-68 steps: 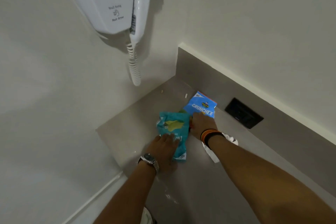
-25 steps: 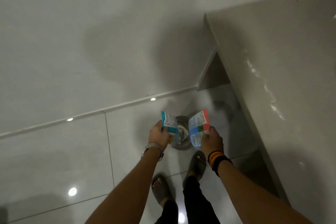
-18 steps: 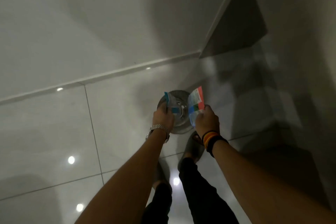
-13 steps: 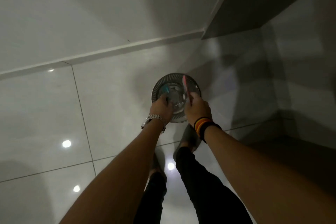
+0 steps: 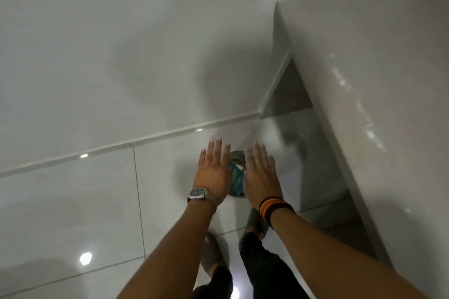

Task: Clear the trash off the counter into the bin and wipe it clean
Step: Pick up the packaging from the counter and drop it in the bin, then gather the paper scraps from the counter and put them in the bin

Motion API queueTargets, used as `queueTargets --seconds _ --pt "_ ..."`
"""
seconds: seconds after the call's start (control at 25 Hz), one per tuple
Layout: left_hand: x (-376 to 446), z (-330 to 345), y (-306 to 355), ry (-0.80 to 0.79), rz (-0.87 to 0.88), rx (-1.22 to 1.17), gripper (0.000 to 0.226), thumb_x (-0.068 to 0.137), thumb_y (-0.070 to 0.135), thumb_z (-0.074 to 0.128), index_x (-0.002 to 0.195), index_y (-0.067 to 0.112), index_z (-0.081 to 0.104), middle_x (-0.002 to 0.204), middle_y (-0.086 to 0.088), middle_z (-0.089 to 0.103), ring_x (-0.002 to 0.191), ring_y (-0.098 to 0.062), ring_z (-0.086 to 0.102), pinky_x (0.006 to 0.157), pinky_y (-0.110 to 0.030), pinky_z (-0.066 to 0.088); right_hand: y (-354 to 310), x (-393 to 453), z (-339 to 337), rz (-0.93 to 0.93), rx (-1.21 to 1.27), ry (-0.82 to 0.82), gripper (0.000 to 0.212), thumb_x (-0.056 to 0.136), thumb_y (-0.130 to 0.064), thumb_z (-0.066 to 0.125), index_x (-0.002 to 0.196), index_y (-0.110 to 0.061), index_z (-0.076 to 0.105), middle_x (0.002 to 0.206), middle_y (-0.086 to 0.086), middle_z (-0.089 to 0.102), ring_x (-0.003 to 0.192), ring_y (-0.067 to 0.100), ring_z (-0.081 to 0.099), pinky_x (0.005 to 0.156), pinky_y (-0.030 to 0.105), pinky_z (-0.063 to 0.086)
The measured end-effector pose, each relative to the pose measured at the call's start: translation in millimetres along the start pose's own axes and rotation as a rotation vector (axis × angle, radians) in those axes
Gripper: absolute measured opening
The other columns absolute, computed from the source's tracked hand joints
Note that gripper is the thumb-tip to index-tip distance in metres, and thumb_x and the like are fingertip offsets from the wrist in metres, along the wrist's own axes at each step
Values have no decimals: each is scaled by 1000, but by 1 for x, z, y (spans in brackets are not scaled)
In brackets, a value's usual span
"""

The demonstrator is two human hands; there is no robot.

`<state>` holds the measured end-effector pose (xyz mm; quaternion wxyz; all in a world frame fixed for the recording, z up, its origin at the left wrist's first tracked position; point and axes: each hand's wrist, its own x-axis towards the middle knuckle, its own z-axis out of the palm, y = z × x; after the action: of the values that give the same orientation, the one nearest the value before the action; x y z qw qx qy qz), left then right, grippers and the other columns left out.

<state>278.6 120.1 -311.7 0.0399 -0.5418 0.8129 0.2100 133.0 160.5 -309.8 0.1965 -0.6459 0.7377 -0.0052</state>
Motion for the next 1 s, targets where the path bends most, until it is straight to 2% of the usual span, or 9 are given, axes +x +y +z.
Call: queueTargets --seconds 0.2,0.28,0.4,0.48,0.6,0.68,0.84,0.92,1.0 --pt "-31 -143 50 194 181 67 72 102 29 40 160 17 -1 169 -12 -10 157 -32 -10 128 -51 3 -40 -41 -133 36 -147 245 83 88 -20 46 158 -13 2 166 18 -3 154 36 -4 121 62 10" --pt "-33 -183 71 243 274 103 72 101 25 41 161 16 1 170 -13 -6 157 -32 -7 128 -52 4 -40 -51 -173 102 -163 325 88 83 -18 51 158 -12 7 166 19 2 154 37 2 121 63 11" --pt "-20 -221 96 335 371 147 73 96 23 48 160 13 14 169 -16 10 157 -35 7 127 -52 11 -24 -54 -219 187 -117 389 84 82 -20 62 155 -10 23 163 19 18 151 37 19 118 63 22" --pt "-8 -236 117 376 430 174 73 95 25 50 159 12 17 168 -16 15 156 -35 13 127 -53 16 -5 -57 -248 265 -118 409 77 86 -22 60 154 -12 25 164 18 17 152 36 17 119 63 20" --pt "14 -243 162 354 518 195 69 97 26 42 159 12 17 168 -16 13 156 -34 12 126 -52 20 43 -63 -281 384 -117 458 72 92 -23 51 156 -13 19 166 17 6 154 34 5 122 60 8" --pt "30 -243 194 324 579 209 69 95 27 43 158 12 19 167 -16 16 155 -34 16 125 -50 23 80 -67 -298 456 -71 496 68 93 -22 46 155 -14 21 166 16 6 154 33 5 123 57 7" --pt "70 -231 271 199 660 163 63 96 28 43 155 14 27 165 -10 27 152 -29 26 121 -44 30 165 -67 -325 608 15 558 58 89 -5 48 145 -15 38 160 18 24 147 36 26 115 48 33" --pt "92 -221 314 116 678 109 58 95 28 47 150 14 36 157 -8 41 142 -29 41 112 -42 39 209 -64 -332 689 70 538 63 83 -1 57 142 -18 42 156 14 30 140 35 36 104 46 46" --pt "112 -205 360 26 702 86 55 92 29 52 144 13 42 148 -8 50 128 -31 51 102 -42 47 254 -57 -335 744 101 474 65 82 -1 58 142 -21 43 152 10 35 132 33 42 99 44 51"
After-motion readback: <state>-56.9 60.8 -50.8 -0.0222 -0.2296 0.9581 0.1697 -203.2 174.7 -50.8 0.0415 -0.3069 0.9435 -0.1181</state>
